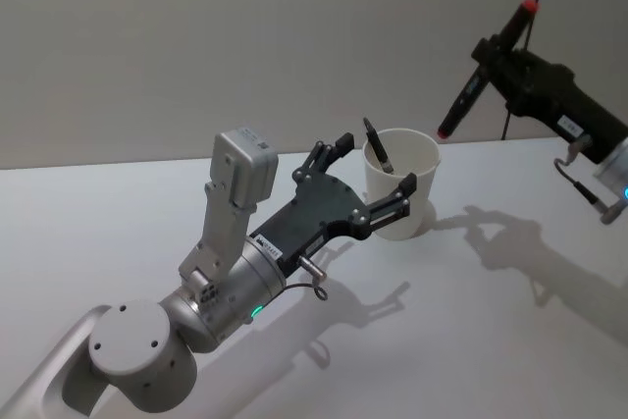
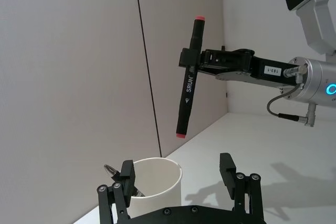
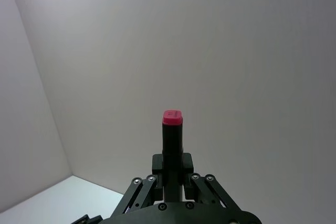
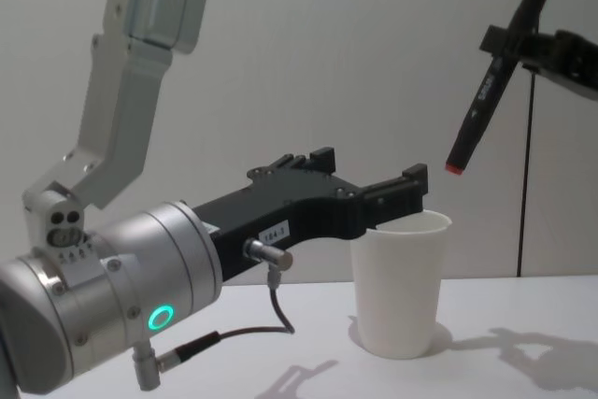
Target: Place the pen into the pen holder.
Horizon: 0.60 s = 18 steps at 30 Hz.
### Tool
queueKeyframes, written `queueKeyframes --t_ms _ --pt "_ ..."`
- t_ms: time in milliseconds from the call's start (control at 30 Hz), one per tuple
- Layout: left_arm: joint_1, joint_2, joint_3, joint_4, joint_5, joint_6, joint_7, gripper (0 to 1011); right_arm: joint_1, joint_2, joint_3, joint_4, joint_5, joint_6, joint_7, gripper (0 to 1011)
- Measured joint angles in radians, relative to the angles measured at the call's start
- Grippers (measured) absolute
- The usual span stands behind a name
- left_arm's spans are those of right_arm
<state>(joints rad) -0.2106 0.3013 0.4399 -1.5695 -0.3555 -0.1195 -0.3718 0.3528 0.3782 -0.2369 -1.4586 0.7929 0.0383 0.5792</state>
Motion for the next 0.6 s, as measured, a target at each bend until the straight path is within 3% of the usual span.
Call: queueKeyframes --t_ms 467,600 --pt "0.0 0.0 0.0 0.0 0.0 0.0 0.0 1003 0.032 -0.024 -0.035 0.044 -0.175 -0.089 0.017 201" --pt "0.0 0.0 0.0 0.0 0.0 0.0 0.0 1003 0.039 -0.031 -0.048 0.055 -0.247 -0.116 0.01 201"
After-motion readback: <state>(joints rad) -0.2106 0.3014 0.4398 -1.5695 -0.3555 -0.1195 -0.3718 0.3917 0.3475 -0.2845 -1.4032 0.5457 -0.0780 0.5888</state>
